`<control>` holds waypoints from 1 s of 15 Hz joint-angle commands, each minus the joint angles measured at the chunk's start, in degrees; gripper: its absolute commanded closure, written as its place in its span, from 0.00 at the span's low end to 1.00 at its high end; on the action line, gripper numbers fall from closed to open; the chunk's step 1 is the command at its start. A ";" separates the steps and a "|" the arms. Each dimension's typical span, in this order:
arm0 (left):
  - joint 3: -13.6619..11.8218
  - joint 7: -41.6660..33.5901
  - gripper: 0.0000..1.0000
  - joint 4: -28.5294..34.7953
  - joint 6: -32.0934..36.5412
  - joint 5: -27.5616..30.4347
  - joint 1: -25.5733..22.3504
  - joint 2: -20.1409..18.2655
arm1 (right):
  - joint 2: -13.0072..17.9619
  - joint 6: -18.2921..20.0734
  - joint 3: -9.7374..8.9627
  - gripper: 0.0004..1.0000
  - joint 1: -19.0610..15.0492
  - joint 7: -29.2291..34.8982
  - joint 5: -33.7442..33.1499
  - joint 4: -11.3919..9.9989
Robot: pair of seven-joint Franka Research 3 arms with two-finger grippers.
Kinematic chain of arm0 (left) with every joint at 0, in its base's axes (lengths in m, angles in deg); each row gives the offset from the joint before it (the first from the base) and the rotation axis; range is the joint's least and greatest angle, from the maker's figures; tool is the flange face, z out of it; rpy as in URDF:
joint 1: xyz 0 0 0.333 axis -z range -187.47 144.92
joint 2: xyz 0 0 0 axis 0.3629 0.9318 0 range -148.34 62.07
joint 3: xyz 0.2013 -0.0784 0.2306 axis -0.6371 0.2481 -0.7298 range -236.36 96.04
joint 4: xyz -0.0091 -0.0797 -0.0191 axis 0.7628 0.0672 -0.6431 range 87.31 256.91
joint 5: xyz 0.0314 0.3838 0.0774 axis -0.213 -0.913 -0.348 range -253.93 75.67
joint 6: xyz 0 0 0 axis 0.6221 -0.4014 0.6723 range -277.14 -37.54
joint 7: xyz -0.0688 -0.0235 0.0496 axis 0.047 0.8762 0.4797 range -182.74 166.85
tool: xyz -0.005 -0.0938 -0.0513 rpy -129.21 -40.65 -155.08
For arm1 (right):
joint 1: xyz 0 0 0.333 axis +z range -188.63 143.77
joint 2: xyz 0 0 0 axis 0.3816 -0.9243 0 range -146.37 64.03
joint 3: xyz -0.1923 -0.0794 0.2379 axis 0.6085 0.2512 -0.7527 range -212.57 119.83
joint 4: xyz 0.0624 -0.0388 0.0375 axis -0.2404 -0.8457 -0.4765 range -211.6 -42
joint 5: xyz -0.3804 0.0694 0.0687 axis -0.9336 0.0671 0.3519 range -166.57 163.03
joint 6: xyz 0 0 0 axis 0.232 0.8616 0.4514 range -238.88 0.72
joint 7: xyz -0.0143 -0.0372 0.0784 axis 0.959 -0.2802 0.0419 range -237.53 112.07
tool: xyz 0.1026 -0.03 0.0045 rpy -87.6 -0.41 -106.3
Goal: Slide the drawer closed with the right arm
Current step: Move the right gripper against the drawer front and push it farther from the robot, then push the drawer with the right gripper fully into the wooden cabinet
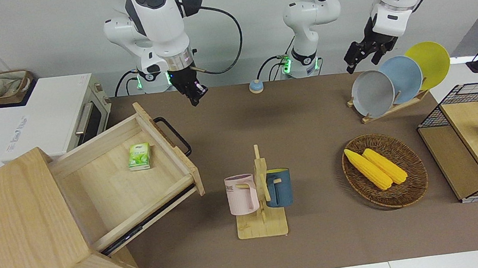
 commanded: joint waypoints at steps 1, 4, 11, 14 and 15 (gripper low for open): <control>-0.25 -0.51 0.01 -0.21 0.97 0.05 0.07 -0.48 | -3.46 -3.78 -0.35 1.00 0.10 3.70 -3.45 0.02; -0.25 -0.51 0.01 -0.21 0.89 0.05 0.07 -0.48 | -4.52 -3.69 -0.35 1.00 0.19 3.97 -6.70 0.37; -0.25 -0.51 0.01 -0.21 0.98 0.05 0.07 -0.48 | -5.83 -4.39 -0.09 1.00 0.11 3.97 -10.48 1.68; -0.25 -0.51 0.01 -0.21 0.89 0.05 0.07 -0.48 | -8.64 -4.05 -0.09 1.00 -0.95 3.35 -13.99 6.15; -0.25 -0.51 0.01 -0.21 0.97 0.05 0.07 -0.48 | -9.52 -3.78 -0.09 1.00 -1.21 3.35 -14.70 7.39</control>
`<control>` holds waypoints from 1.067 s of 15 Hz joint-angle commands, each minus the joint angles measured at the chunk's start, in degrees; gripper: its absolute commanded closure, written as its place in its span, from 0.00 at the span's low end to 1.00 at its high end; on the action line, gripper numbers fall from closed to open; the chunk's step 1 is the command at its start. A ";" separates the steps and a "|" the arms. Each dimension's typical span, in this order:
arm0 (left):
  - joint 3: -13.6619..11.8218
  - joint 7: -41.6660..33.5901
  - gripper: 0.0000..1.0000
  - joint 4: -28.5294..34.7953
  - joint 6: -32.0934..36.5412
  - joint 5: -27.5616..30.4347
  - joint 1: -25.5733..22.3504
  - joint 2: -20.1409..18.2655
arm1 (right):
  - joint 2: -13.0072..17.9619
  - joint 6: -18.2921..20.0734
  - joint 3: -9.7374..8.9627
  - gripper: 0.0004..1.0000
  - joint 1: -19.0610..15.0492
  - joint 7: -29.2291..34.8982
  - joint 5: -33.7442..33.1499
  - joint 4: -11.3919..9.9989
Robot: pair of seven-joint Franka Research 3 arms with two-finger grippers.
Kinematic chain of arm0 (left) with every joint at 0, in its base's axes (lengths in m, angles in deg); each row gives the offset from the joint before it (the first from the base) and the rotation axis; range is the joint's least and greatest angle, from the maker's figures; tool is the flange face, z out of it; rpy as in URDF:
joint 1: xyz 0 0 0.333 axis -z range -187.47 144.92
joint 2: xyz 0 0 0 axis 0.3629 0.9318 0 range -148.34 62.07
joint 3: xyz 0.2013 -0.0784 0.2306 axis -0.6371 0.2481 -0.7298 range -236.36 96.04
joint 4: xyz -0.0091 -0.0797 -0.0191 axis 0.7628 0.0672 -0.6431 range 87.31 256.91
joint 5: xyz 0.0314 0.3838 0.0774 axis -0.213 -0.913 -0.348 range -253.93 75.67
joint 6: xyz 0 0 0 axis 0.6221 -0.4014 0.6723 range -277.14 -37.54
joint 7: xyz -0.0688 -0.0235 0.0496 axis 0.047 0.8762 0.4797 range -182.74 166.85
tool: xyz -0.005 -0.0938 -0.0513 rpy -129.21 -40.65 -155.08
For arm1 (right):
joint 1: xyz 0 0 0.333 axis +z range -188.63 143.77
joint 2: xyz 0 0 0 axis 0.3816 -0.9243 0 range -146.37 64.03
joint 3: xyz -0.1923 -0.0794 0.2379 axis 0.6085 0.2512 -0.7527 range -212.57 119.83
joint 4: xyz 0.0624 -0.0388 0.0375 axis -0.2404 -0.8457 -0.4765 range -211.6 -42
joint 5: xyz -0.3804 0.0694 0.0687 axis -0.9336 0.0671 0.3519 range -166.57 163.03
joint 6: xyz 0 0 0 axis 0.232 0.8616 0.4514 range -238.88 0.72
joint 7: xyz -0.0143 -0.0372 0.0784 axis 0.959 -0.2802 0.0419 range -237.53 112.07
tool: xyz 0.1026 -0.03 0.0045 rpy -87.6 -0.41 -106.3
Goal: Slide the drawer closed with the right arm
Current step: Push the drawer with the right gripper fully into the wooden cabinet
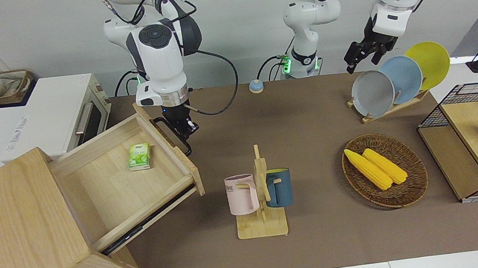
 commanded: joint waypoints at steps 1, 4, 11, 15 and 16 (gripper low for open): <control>-0.25 -0.51 0.01 -0.21 0.89 0.05 0.06 -0.48 | -4.17 0.24 -0.61 1.00 -1.69 0.83 -3.19 5.31; -0.25 -0.51 0.01 -0.21 0.89 0.05 0.06 -0.48 | -6.62 -0.19 -0.61 1.00 -5.11 -0.83 -4.94 7.94; -0.25 -0.51 0.01 -0.21 0.97 0.05 0.06 -0.48 | -10.14 -0.81 -0.79 1.00 -13.38 -8.83 -6.36 12.16; -0.25 -0.51 0.01 -0.21 0.89 0.05 0.06 -0.48 | -11.81 -1.78 -0.61 1.00 -15.40 -11.30 -7.05 14.27; -0.25 -0.51 0.01 -0.21 0.89 0.05 0.06 -0.48 | -12.08 -1.86 -0.61 1.00 -16.02 -11.65 -7.49 14.80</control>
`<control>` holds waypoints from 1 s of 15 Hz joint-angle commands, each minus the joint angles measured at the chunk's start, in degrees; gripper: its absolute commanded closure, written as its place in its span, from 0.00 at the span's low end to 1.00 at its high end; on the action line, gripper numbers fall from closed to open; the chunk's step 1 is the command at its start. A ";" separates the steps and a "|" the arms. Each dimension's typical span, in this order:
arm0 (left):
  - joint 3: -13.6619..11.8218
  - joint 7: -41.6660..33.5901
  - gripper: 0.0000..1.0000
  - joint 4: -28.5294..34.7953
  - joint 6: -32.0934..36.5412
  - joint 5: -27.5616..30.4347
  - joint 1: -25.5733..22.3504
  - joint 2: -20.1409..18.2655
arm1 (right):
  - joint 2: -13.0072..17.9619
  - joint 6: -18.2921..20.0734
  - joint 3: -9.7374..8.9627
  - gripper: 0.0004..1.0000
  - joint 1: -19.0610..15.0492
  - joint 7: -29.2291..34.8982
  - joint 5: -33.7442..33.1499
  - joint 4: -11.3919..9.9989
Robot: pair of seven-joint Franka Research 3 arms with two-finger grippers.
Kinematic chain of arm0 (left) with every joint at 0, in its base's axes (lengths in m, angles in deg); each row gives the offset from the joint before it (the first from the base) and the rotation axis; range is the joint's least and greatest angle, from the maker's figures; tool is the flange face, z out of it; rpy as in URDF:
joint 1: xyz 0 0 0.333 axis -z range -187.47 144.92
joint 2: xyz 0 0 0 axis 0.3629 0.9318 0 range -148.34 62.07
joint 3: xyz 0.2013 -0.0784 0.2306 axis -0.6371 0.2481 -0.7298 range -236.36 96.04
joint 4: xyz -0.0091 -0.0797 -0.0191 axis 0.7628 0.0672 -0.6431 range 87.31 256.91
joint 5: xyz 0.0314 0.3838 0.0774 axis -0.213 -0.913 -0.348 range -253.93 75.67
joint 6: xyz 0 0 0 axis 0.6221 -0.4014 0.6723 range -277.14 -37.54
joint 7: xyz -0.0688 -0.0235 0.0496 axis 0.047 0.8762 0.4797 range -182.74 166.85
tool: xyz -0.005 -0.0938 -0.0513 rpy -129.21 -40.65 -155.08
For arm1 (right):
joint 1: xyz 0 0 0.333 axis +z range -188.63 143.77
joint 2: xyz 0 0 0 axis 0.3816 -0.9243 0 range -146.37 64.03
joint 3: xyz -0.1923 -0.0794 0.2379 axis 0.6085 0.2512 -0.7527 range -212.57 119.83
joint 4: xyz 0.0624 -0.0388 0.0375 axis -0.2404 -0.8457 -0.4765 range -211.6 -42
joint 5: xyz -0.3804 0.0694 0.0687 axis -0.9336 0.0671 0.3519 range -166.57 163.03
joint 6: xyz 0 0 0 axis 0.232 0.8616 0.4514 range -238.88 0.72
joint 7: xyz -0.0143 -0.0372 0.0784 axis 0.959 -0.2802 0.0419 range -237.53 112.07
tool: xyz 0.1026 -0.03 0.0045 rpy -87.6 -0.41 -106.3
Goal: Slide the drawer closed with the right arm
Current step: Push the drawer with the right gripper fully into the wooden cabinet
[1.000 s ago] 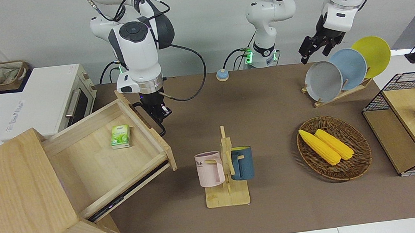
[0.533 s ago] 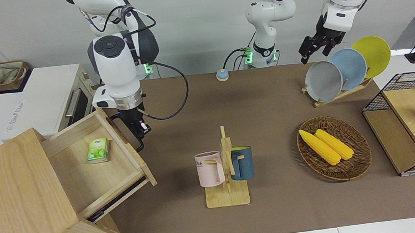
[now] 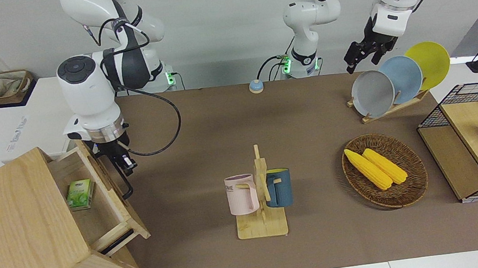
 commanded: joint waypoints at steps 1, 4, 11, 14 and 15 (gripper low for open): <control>-0.25 -0.51 0.01 -0.21 0.89 0.05 0.06 -0.48 | -2.87 -0.79 -0.91 1.00 -2.68 -2.81 -2.23 3.79; -0.25 -0.51 0.01 -0.21 0.97 0.05 0.06 -0.48 | -3.84 -0.79 -0.73 1.00 -4.09 -4.04 -2.32 5.11; -0.25 -0.51 0.01 -0.21 0.97 0.05 0.06 -0.48 | -5.16 -4.12 1.82 1.00 -5.32 -7.38 -3.28 5.38; -0.25 -0.51 0.01 -0.21 0.89 0.05 0.06 -0.48 | -5.51 -4.74 2.43 1.00 -5.68 -8.61 -4.69 5.38; -0.25 -0.51 0.01 -0.21 0.89 0.05 0.06 -0.48 | -5.60 -5.44 2.52 1.00 -5.76 -9.05 -4.95 5.38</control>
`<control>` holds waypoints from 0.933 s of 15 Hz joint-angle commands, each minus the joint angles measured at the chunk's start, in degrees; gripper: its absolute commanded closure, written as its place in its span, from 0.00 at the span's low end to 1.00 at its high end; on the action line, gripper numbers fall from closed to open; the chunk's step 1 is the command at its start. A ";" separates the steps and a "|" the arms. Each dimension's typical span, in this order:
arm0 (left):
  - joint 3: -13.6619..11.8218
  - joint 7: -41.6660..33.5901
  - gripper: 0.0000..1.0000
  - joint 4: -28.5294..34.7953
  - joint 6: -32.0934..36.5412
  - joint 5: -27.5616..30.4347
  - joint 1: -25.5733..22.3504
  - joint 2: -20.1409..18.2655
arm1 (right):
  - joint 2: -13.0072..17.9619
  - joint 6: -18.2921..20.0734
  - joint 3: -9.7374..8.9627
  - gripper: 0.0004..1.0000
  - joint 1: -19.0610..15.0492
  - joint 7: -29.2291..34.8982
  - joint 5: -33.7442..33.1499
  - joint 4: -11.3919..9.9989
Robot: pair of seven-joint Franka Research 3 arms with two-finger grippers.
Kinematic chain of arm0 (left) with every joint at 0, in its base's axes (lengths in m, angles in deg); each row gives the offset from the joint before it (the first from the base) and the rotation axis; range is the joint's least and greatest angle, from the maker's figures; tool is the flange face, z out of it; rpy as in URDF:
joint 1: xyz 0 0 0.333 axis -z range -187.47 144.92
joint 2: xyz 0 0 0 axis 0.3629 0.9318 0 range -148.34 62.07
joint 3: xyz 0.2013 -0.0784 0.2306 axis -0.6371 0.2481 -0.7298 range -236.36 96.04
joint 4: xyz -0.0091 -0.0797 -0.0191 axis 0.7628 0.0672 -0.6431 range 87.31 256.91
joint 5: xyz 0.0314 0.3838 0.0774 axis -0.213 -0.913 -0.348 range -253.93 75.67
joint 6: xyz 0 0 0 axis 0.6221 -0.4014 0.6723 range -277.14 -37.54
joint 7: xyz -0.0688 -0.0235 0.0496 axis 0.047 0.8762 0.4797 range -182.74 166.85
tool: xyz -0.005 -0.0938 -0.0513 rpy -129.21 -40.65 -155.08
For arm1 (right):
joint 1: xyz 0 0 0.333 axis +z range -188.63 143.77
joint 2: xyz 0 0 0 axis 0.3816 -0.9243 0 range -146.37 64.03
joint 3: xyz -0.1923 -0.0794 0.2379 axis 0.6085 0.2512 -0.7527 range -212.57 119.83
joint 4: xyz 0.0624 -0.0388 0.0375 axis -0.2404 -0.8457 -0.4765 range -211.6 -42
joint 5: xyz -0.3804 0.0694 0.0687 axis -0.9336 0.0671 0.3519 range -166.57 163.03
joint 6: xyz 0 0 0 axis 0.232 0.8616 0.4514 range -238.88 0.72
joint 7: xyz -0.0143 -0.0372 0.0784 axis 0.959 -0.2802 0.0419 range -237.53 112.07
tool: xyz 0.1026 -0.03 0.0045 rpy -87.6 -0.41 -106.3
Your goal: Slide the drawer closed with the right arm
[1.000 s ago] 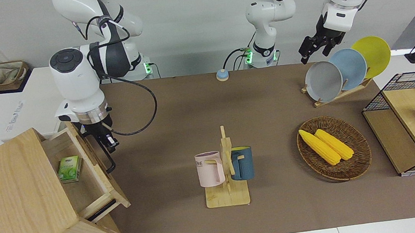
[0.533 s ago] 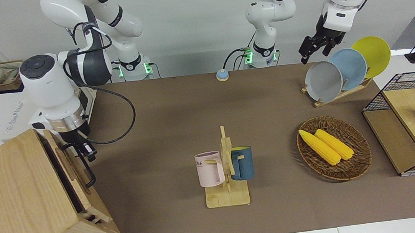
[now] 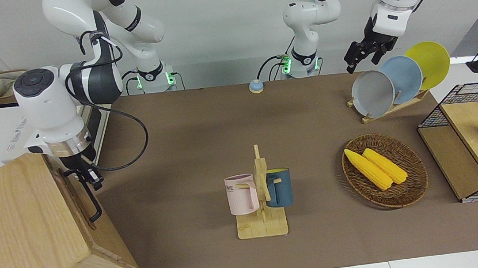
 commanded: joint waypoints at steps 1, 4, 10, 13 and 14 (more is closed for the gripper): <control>-0.25 -0.51 0.01 -0.21 0.97 0.05 0.07 -0.48 | -2.81 -4.99 1.07 1.00 -2.53 -4.57 -4.50 1.69; -0.25 -0.51 0.01 -0.21 0.89 0.05 0.07 -0.48 | -2.81 -5.09 1.16 1.00 -2.54 -4.94 -5.04 1.61; -0.25 -0.51 0.01 -0.21 0.89 0.05 0.07 -0.48 | -0.53 -0.96 -1.12 1.00 -0.87 -0.97 -4.33 1.08; -0.25 -0.51 0.01 -0.21 0.89 0.05 0.07 -0.48 | 2.54 1.23 -1.48 0.96 1.32 -4.74 -3.90 -0.50; -0.25 -0.51 0.01 -0.21 0.89 0.05 0.07 -0.48 | 3.59 2.46 -1.48 0.85 1.94 -6.24 -3.46 -1.03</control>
